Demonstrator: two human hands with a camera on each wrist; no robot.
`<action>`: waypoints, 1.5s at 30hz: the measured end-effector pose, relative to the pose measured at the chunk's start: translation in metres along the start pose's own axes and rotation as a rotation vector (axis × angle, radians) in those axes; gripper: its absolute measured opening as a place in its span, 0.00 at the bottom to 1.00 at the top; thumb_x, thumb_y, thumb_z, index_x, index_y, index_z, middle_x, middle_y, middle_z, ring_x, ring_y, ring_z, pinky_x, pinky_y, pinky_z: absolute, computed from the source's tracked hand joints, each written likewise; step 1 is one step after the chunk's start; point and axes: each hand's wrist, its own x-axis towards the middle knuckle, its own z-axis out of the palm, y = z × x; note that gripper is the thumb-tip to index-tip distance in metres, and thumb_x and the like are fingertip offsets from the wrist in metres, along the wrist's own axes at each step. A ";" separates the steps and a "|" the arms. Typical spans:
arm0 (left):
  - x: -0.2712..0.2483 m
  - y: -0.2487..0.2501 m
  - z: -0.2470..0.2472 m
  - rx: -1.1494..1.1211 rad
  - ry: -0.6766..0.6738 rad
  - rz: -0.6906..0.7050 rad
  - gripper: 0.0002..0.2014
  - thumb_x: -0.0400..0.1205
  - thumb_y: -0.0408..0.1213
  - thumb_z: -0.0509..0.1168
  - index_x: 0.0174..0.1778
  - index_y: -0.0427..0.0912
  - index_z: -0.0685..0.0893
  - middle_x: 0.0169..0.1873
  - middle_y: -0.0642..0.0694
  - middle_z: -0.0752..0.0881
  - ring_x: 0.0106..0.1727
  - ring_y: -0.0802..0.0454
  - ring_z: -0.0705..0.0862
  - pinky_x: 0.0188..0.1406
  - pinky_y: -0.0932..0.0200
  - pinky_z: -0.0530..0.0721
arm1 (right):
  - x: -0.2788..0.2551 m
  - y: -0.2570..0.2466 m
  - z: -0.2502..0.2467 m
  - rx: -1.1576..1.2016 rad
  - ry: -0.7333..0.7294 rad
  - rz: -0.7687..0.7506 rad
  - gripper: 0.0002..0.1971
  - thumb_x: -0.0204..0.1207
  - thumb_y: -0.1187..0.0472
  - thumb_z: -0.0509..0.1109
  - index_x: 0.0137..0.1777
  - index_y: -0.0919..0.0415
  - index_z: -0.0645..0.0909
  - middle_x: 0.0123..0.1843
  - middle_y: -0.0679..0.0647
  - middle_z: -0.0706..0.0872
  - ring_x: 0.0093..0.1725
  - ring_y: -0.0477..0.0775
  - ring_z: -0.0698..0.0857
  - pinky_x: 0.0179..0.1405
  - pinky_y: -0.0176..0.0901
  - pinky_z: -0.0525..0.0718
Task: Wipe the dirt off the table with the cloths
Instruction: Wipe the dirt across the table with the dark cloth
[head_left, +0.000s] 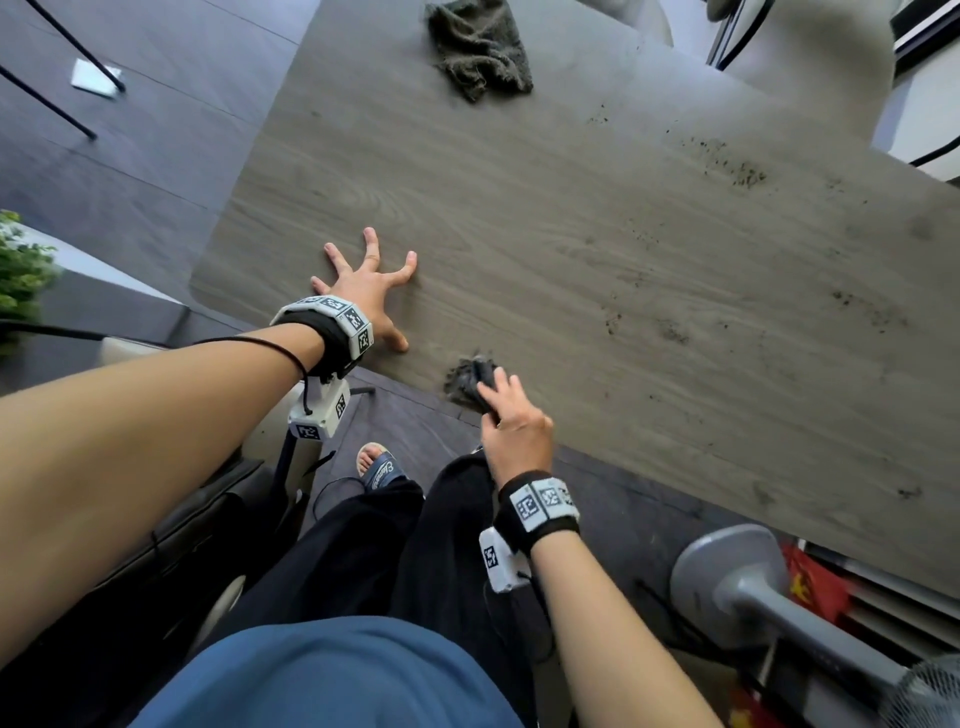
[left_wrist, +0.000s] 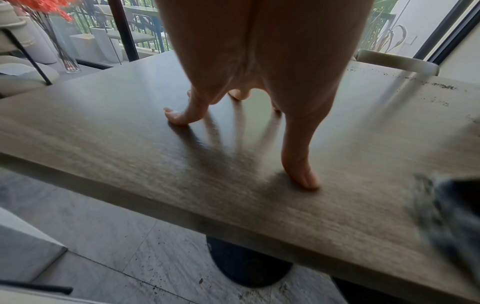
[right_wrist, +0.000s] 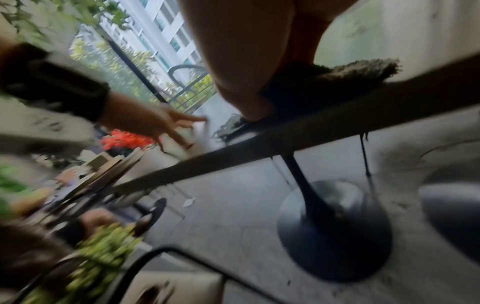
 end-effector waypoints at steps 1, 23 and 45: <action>0.000 0.000 0.000 0.002 0.001 -0.001 0.61 0.66 0.52 0.84 0.85 0.74 0.48 0.86 0.47 0.27 0.82 0.17 0.33 0.72 0.11 0.55 | -0.012 -0.005 0.006 0.016 -0.029 -0.033 0.25 0.60 0.71 0.78 0.57 0.50 0.89 0.68 0.52 0.85 0.66 0.55 0.84 0.53 0.47 0.87; -0.005 0.003 0.008 -0.019 0.090 -0.033 0.62 0.64 0.52 0.85 0.85 0.74 0.49 0.87 0.49 0.32 0.84 0.20 0.37 0.76 0.15 0.54 | 0.012 0.059 -0.026 -0.011 -0.026 -0.205 0.30 0.64 0.78 0.74 0.65 0.53 0.85 0.73 0.49 0.80 0.74 0.51 0.77 0.66 0.44 0.82; 0.041 0.123 -0.006 -0.063 0.166 -0.154 0.71 0.54 0.70 0.82 0.85 0.70 0.40 0.83 0.26 0.30 0.82 0.16 0.36 0.74 0.12 0.52 | 0.084 0.108 -0.062 0.002 0.072 -0.171 0.29 0.69 0.76 0.72 0.69 0.54 0.83 0.77 0.50 0.76 0.77 0.50 0.73 0.74 0.35 0.70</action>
